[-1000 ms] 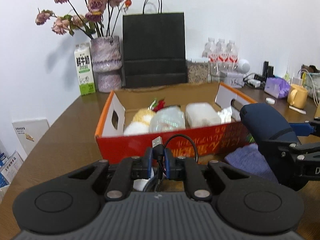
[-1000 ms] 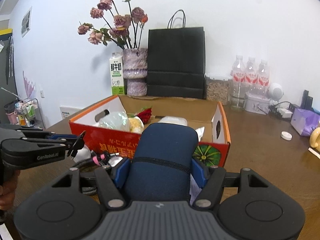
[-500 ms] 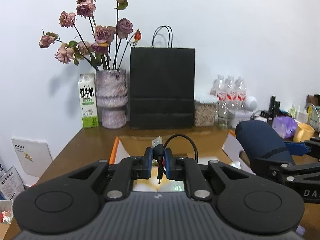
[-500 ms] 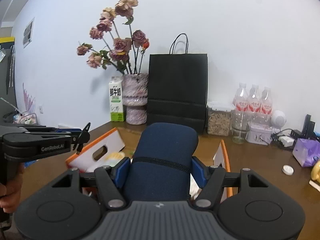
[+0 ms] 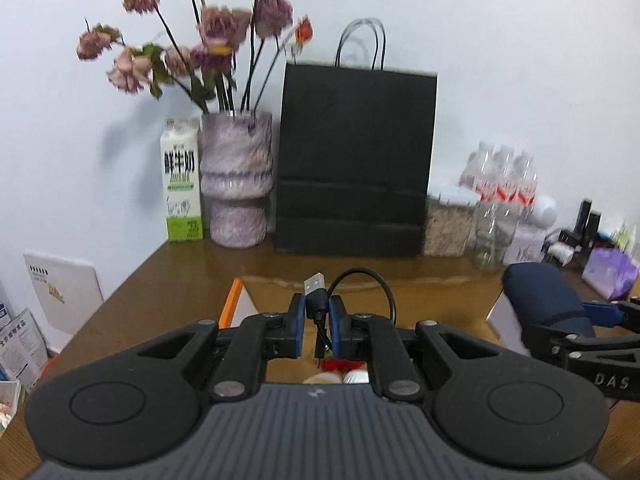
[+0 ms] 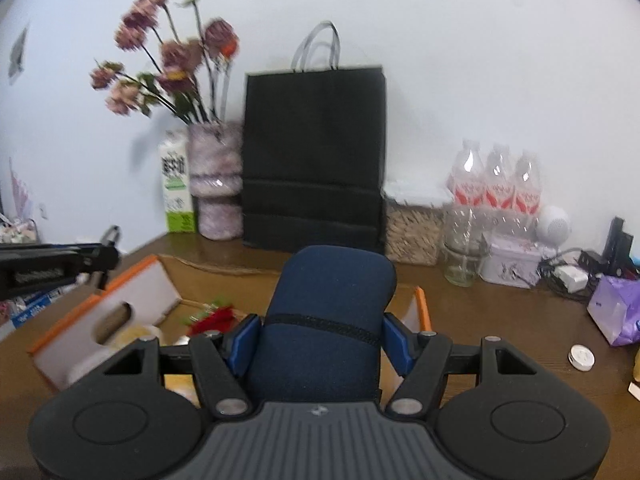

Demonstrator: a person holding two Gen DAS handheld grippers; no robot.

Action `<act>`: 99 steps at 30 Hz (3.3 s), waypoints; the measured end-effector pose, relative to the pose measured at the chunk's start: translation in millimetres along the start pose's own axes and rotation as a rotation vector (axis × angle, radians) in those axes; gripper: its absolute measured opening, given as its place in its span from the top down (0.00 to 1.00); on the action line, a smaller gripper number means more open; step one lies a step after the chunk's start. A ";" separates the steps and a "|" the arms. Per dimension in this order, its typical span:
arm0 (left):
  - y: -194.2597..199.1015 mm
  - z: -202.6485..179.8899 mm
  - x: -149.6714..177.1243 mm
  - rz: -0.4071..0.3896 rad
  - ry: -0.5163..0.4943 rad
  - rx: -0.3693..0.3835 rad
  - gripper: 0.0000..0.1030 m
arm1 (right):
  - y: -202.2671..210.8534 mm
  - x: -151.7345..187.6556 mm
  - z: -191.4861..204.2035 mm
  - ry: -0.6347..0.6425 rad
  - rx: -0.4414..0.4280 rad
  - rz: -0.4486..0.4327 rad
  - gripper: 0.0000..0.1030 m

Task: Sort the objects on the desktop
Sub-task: 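Carry the cable and navy case over the cardboard box, then open both grippers to drop the cable and navy case into the box, then withdraw both grippers from the box back toward the table items, then grasp the purple drawstring bag with the right gripper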

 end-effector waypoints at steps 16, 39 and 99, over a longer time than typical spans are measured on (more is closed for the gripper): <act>-26.0 -8.8 30.8 0.086 -0.075 -0.018 0.69 | -24.4 36.2 -3.8 0.013 0.010 0.073 0.34; -1.4 -11.8 16.6 -0.018 -0.062 -0.052 0.00 | 7.5 17.8 9.4 0.008 0.001 -0.023 0.00; 98.3 -7.8 137.8 0.175 -0.115 0.013 0.00 | 104.8 146.3 41.9 0.052 0.014 0.195 0.00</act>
Point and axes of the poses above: each gripper's, at about its wrist camera, not at the fingertips, and y roughly against the way its jaws point, z to its left, x to its underside, the point moved 10 cm from there along -y, roughly the way its jaws point
